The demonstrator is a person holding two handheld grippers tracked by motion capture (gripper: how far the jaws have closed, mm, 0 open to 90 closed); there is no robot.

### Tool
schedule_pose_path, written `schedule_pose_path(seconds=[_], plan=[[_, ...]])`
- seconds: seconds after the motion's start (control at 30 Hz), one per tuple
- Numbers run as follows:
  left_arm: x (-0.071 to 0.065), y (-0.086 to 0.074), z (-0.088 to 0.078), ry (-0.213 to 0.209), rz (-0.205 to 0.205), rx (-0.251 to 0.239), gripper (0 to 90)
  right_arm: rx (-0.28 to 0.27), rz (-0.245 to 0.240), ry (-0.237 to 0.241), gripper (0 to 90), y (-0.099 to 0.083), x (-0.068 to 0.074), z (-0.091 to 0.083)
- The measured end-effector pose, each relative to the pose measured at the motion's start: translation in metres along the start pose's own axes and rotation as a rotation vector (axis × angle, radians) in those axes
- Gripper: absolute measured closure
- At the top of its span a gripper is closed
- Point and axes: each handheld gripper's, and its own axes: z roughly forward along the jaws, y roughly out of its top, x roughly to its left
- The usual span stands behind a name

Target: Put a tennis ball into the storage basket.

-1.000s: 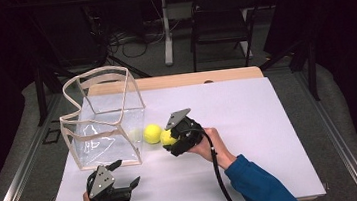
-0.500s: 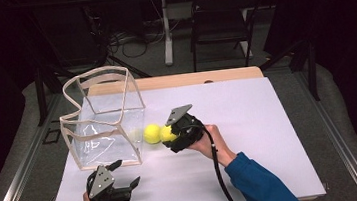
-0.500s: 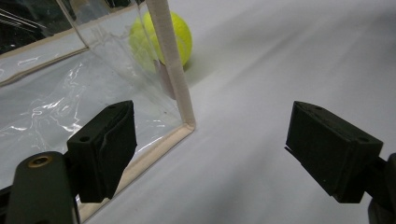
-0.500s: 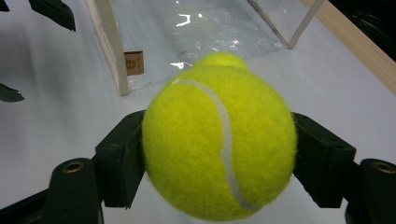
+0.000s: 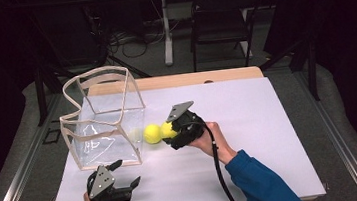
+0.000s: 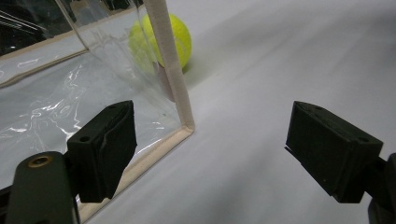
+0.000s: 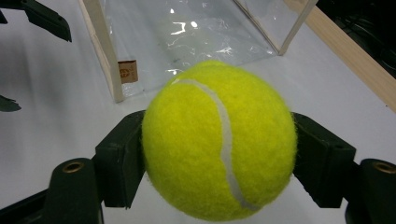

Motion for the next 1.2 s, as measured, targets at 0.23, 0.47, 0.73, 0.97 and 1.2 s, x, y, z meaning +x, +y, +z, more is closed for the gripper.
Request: schedule_pose_path(seconds=[0.23,0.47,0.73,0.97,1.2], plan=[[-0.001,0.000,0.001,-0.002,-0.004,-0.005,16.2,-0.014,-0.001,-0.010,26.2,0.004,-0.003,-0.004],[-0.001,0.000,0.001,-0.004,-0.006,-0.006,16.2,-0.016,-0.004,-0.015,26.2,0.008,-0.008,-0.007],[-0.001,0.000,0.001,-0.003,-0.004,-0.005,16.2,-0.023,-0.004,-0.022,26.2,0.014,-0.012,-0.012],[-0.001,0.000,0.000,-0.003,-0.006,-0.006,16.2,-0.029,-0.006,-0.027,26.2,0.019,-0.015,-0.015],[-0.001,0.000,0.000,-0.001,-0.002,-0.006,16.2,-0.033,-0.006,-0.032,26.3,0.025,-0.017,-0.016]])
